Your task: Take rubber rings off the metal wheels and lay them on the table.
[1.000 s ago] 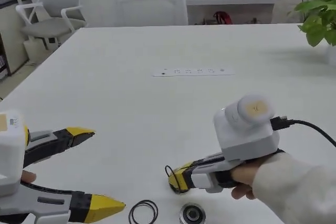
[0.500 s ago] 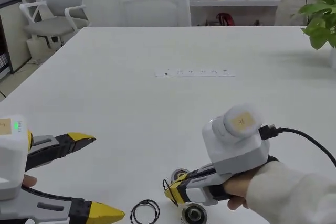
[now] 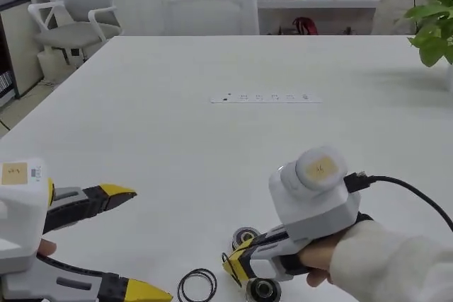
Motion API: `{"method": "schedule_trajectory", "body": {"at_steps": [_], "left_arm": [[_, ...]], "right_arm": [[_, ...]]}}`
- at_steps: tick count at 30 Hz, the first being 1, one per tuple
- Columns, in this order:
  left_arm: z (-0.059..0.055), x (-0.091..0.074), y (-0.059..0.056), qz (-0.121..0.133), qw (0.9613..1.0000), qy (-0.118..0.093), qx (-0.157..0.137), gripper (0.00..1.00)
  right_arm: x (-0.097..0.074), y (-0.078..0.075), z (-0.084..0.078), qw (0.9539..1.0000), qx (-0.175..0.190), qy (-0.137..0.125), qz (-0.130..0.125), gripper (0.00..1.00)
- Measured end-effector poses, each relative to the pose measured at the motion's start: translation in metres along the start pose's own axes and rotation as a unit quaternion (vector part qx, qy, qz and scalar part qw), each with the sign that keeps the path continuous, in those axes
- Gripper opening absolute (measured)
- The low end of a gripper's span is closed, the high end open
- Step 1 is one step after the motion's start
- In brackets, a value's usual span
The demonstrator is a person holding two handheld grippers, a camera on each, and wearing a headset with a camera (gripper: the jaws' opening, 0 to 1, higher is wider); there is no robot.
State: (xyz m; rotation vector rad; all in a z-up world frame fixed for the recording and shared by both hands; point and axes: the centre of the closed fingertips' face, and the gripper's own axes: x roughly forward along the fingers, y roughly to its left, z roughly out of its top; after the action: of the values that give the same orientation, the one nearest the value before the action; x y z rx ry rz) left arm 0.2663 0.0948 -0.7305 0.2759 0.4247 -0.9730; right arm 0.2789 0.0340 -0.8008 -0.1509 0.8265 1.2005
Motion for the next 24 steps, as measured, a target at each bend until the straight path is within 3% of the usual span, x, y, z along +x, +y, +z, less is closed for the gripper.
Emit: {"method": "schedule_trajectory", "body": {"at_steps": [13, 19, 24], "left_arm": [[-0.001, 0.0002, -0.0003, 0.0, 1.0, 0.004, 0.002, 0.91], [-0.0023, 0.0, -0.0004, -0.002, 1.0, 0.006, 0.003, 0.9], [-0.002, -0.0007, 0.0006, 0.0, 1.0, 0.006, 0.004, 0.9]], "right_arm": [[0.0013, 0.0023, 0.0014, 1.0, 0.002, -0.002, 0.005, 0.0], [0.0024, 0.0077, 0.0077, 0.9997, 0.002, -0.017, 0.016, 0.01], [0.002, 0.0034, 0.0067, 0.9999, -0.004, -0.015, 0.007, 0.04]]}}
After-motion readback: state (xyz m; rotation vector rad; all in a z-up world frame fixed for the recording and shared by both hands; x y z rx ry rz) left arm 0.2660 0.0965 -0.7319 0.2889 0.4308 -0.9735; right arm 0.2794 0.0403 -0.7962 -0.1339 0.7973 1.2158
